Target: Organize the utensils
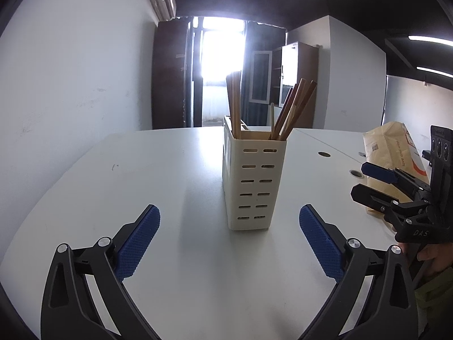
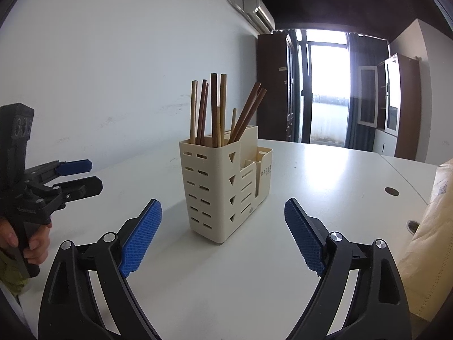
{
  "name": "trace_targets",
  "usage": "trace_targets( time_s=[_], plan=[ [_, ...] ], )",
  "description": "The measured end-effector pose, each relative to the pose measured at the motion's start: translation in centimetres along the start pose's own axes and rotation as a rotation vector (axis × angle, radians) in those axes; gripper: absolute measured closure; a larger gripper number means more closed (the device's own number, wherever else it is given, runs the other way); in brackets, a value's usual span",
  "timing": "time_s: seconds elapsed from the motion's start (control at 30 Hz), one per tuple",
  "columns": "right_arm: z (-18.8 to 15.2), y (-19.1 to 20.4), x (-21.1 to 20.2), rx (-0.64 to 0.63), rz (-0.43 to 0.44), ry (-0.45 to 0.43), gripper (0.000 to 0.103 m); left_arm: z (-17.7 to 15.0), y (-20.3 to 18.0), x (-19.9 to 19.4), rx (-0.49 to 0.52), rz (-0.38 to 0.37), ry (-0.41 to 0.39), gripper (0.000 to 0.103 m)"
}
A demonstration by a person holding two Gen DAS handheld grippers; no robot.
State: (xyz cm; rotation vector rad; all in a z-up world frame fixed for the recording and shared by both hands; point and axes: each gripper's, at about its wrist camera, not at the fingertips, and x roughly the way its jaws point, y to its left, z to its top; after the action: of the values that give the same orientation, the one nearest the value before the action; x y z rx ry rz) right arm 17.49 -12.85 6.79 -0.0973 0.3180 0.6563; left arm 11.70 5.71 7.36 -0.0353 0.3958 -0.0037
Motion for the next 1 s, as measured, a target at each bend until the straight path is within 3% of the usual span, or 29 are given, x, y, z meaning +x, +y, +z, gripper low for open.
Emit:
trace_targets(
  time_s=[0.17,0.6,1.0],
  plan=[
    [-0.15,0.18,0.17,-0.003,0.016,0.007,0.008,-0.18,0.18,0.1,0.004,0.021,0.002,0.006],
    [-0.25,0.06,0.36,0.007,0.027,0.017,0.008,-0.41,0.01,-0.4,0.045,0.045,-0.027,0.006],
    [-0.33,0.26,0.32,0.002,0.04,0.025,0.007,-0.3,0.01,-0.06,0.05,0.04,-0.008,0.006]
  ],
)
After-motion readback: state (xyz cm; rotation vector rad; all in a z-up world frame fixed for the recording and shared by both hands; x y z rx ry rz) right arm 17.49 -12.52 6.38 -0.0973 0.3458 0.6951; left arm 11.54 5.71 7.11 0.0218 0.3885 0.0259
